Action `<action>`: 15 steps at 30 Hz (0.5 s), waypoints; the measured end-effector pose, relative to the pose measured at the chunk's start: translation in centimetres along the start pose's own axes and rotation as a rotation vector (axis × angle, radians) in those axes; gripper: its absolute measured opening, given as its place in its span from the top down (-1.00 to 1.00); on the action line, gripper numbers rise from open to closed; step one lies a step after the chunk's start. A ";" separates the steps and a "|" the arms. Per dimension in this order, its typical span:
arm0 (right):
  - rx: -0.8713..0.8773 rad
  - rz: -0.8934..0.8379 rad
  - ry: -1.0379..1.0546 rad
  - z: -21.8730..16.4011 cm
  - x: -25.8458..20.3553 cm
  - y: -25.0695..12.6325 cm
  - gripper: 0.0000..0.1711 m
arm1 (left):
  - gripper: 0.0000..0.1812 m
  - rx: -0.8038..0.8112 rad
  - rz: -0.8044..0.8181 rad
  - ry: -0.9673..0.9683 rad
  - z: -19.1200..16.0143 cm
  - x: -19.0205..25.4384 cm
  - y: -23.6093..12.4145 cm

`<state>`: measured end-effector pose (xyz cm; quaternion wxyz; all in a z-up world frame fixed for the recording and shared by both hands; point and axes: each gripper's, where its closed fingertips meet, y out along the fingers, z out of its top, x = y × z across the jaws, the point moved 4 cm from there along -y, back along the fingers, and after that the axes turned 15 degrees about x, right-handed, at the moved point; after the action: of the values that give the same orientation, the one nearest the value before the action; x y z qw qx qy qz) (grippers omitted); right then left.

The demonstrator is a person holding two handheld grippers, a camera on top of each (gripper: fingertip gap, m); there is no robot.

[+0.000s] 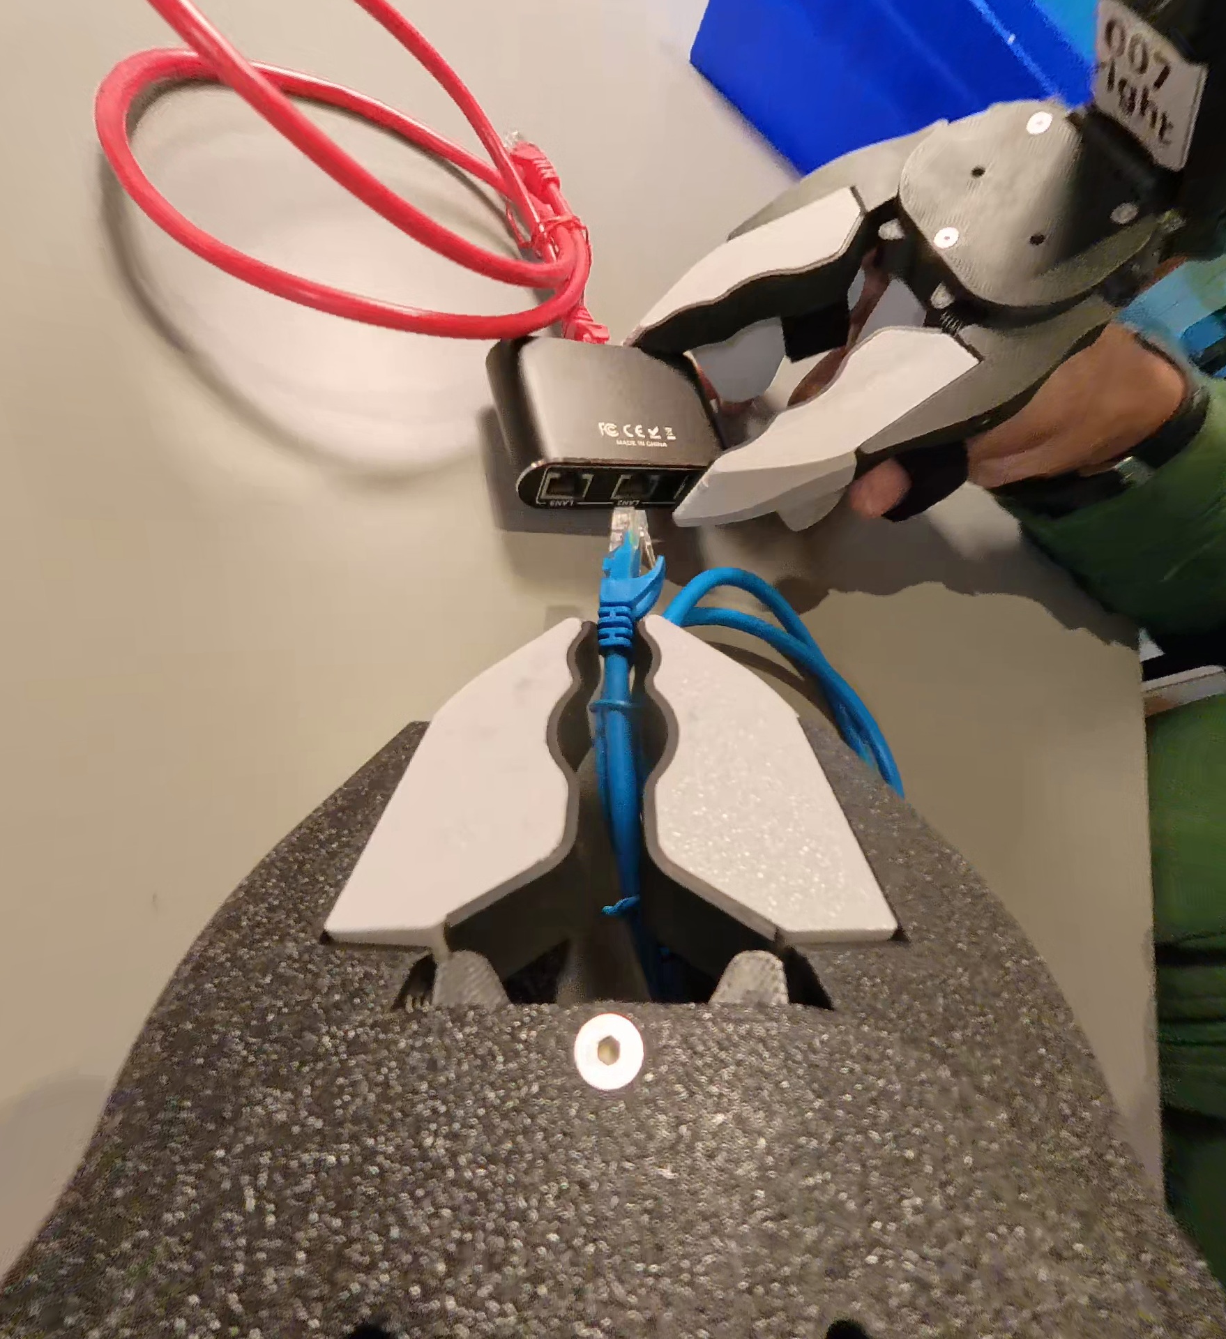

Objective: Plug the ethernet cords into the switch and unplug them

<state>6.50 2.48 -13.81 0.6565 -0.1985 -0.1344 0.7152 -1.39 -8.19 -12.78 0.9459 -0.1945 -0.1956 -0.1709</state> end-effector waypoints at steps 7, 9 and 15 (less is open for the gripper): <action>0.177 0.080 0.130 1.8 -0.3 -0.7 0.30 | 0.89 0.116 -0.070 -0.194 0.9 0.0 -0.2; 0.208 0.088 0.131 2.2 -0.6 -0.8 0.30 | 0.89 0.150 -0.083 -0.226 1.2 0.0 -0.3; 0.270 0.063 0.033 2.8 -1.3 -0.8 0.29 | 0.90 0.202 -0.120 -0.311 1.5 0.1 -0.4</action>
<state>6.02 1.43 -10.82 0.6565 -0.1243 -0.0196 0.7437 -1.91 -7.92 -11.36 0.9071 -0.1109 -0.3668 -0.1743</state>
